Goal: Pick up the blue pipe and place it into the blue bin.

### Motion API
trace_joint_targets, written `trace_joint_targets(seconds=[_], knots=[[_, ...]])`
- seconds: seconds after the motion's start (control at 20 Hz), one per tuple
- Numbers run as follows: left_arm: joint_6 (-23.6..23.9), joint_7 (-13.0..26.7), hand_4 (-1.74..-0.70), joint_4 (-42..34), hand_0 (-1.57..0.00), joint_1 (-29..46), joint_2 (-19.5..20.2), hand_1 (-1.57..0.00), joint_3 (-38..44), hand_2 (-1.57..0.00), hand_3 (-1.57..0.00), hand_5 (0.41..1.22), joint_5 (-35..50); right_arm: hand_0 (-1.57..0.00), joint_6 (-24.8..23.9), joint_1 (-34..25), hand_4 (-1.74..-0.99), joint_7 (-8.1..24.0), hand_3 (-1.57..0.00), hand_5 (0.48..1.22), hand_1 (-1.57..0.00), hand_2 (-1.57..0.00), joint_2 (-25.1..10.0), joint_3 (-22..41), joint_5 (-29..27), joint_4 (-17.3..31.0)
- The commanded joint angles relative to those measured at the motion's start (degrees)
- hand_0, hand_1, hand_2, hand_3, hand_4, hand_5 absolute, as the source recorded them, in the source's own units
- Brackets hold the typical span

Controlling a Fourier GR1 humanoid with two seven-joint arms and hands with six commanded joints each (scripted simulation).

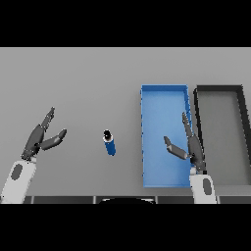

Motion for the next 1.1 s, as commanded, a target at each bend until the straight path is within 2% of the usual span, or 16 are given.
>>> trace_joint_targets(seconds=[0.0, 0.15, 0.2, 0.35, 0.55, 0.65, 0.75, 0.9, 1.05], knots=[[-1.67, -1.16, -0.97, -0.1, 0.0, 0.19, 0.3, 0.0, -0.32, 0.0, 0.0, 0.594, 0.45, 0.0, 0.26, 0.05, -1.197, 0.68, 0.0, 0.621, 0.0, 0.0, -0.15, -0.08, -0.2, 0.25], [-5.75, -0.18, -1.01, -4.34, 0.0, 2.23, 2.93, 0.0, -2.81, 0.0, 0.0, 0.561, 0.41, 0.0, -0.02, -1.39, -1.18, 1.58, 0.0, 0.617, 0.0, 0.0, -0.36, -0.12, 0.32, 1.03], [-7.01, 0.0, -1.03, -6.36, 0.0, 3.12, 3.67, 0.0, -3.64, 0.0, 0.0, 0.549, 0.65, 0.0, 0.28, -1.34, -1.179, 0.82, 0.0, 0.616, 0.0, 0.0, -0.38, -0.14, 0.09, 1.56], [-9.45, 3.74, -1.1, -8.37, 0.0, 2.89, 1.85, 0.0, -8.06, 0.0, 0.0, 0.51, -0.27, 0.0, 0.08, -1.07, -1.173, 0.84, 0.0, 0.616, 0.0, 0.0, 0.25, 0.36, 0.38, 1.0], [-9.85, 6.44, -1.14, -10.74, 0.0, 3.03, 0.04, 0.0, -12.33, 0.0, 0.0, 0.464, -3.22, 0.0, -0.02, -1.31, -1.189, 3.12, 0.0, 0.619, 0.0, 0.0, 0.43, 0.54, 0.52, 0.41], [-9.51, 7.5, -1.14, -11.05, 0.0, 2.86, -2.1, 0.0, -14.51, 0.0, 0.0, 0.45, -4.67, 0.0, 0.11, -0.42, -1.197, 2.19, 0.0, 0.615, 0.0, 0.0, 0.32, 0.35, 0.17, -0.11], [-8.87, 6.86, -1.15, -9.54, 0.0, 2.23, -4.46, 0.0, -15.56, 0.0, 0.0, 0.451, -5.94, 0.0, 0.62, -0.43, -1.213, 1.39, 0.0, 0.625, 0.0, 0.0, -0.1, 0.17, -0.15, 0.15], [-8.31, 6.08, -1.15, -5.96, 0.0, -0.44, -8.21, 0.0, -16.8, 0.0, 0.0, 0.459, -7.68, 0.0, 0.56, -0.75, -1.214, 2.69, 0.0, 0.624, 0.0, 0.0, 0.33, 0.0, -0.62, 0.09], [-7.21, 5.22, -1.15, -3.06, 0.0, -2.39, -12.36, 0.0, -17.75, 0.0, 0.0, 0.46, -8.65, 0.0, 0.19, -0.47, -1.202, 2.66, 0.0, 0.621, 0.0, 0.0, 0.28, 0.12, 0.16, 0.49]])
